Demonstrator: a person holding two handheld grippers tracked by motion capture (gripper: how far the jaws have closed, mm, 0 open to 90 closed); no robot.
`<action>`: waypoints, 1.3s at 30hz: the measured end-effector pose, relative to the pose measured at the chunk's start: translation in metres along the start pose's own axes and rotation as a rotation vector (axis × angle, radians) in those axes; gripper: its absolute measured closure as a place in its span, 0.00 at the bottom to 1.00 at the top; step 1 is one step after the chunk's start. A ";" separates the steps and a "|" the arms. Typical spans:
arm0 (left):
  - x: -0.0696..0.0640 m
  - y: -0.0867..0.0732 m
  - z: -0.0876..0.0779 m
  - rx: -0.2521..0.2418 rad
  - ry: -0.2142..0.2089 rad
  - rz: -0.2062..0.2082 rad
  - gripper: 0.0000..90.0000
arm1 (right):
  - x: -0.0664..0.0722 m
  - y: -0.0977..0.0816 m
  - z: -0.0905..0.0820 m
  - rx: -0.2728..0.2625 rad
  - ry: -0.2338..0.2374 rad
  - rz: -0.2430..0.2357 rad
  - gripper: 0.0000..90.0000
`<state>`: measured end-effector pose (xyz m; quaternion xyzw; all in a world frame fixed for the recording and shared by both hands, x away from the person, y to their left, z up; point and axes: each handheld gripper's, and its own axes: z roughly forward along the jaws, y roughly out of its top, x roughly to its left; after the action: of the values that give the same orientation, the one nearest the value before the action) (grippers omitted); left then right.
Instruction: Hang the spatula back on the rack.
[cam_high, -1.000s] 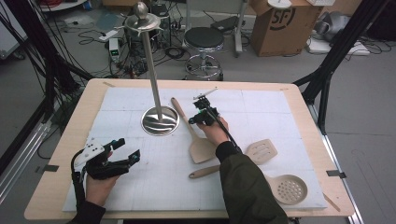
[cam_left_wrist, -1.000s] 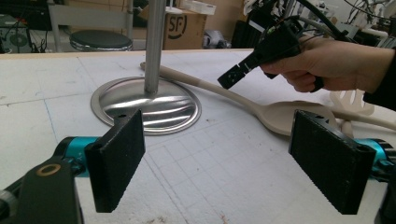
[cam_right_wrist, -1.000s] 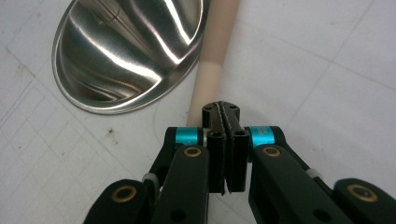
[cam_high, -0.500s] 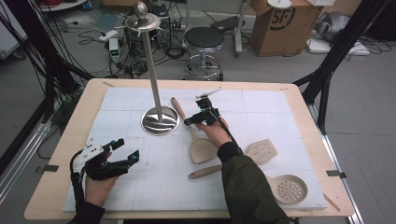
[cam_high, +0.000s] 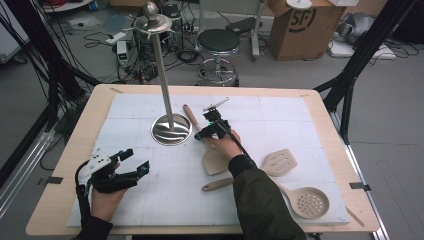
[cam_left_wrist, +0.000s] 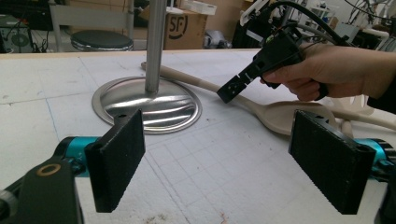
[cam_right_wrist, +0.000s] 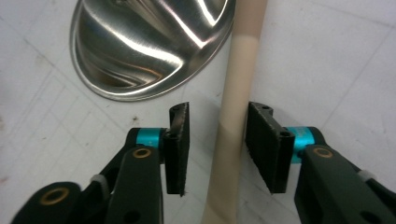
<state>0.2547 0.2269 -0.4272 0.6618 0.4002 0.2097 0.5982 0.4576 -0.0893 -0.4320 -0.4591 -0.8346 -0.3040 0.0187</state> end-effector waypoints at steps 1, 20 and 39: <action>0.000 0.000 0.000 -0.002 -0.002 -0.003 0.21 | 0.003 0.000 0.001 -0.002 -0.019 -0.015 0.68; -0.002 0.000 0.003 0.005 -0.006 -0.001 0.21 | 0.017 0.000 0.005 0.010 -0.172 -0.062 0.83; 0.000 -0.001 0.001 0.004 0.002 -0.005 0.21 | 0.002 -0.009 -0.018 -0.123 -0.027 -0.012 0.87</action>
<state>0.2551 0.2258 -0.4284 0.6617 0.4029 0.2082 0.5970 0.4449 -0.1006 -0.4206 -0.4585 -0.8171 -0.3487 -0.0225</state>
